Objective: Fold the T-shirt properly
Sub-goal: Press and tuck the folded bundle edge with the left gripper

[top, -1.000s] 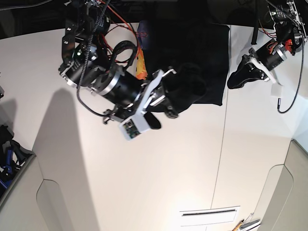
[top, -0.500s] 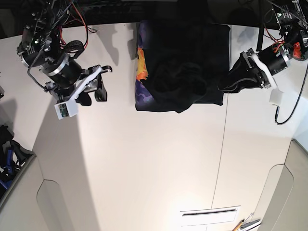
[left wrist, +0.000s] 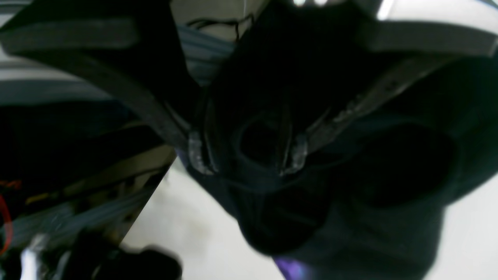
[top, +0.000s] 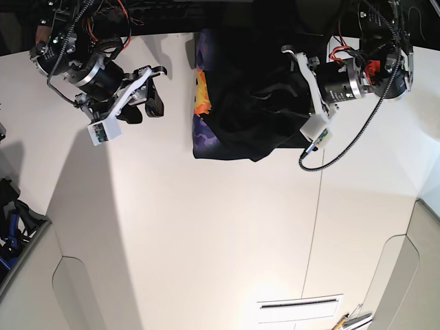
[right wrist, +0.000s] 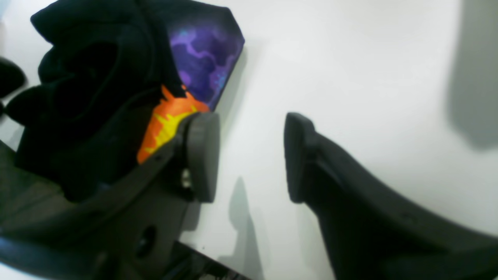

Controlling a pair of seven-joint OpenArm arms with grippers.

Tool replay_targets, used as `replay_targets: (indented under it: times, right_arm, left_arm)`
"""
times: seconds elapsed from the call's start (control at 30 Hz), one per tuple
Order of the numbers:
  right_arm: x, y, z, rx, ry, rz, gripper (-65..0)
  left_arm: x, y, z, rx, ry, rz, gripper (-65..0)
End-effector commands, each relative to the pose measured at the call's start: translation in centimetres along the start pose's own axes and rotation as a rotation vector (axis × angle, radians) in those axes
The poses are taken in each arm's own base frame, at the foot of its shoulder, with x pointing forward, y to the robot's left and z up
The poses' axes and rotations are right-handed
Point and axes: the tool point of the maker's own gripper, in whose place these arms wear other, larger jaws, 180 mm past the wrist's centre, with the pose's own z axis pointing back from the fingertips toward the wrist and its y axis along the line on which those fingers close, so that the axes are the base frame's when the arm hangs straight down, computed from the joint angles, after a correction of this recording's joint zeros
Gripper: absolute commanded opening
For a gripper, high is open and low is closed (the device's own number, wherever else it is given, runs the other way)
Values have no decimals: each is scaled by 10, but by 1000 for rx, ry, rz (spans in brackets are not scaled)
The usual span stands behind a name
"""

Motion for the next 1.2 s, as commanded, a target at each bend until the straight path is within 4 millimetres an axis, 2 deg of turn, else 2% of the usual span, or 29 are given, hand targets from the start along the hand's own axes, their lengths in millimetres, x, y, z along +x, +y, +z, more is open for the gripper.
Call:
replay_targets:
  times: [0.0,0.23,0.27,0.37,0.4,0.57,0.87,1.17]
  right_arm:
    - [11,2,3,7,-42,12,-390]
    - [11,2,3,7,-46,12,-390]
    - [11,2,3,7,-46,12,-390]
    - [12,2,3,7,-46,12,-390]
    - [12,2,3,7,-46,12,-390]
    - [12,2,3,7,-48,13,-390]
    - [12,2,3,7,-48,13,-390]
    - [13,2,3,7,-52,13,-389]
  left_arm:
    - [7,-1,0,7,-23,-32,-375]
    - [0,14,-5,106,24,-90,-383]
    - [0,15,-5,108,26,-90,-415]
    - [-6,15,-3,108,61,-93,-618]
    - [-8,14,-1,99,78,-95,-650]
    - [-15,16,12,95,141,-124,-650]
    - [-30,17,21,105,174,-96,-650]
    - [-16,42,58,231,90,-51,-650]
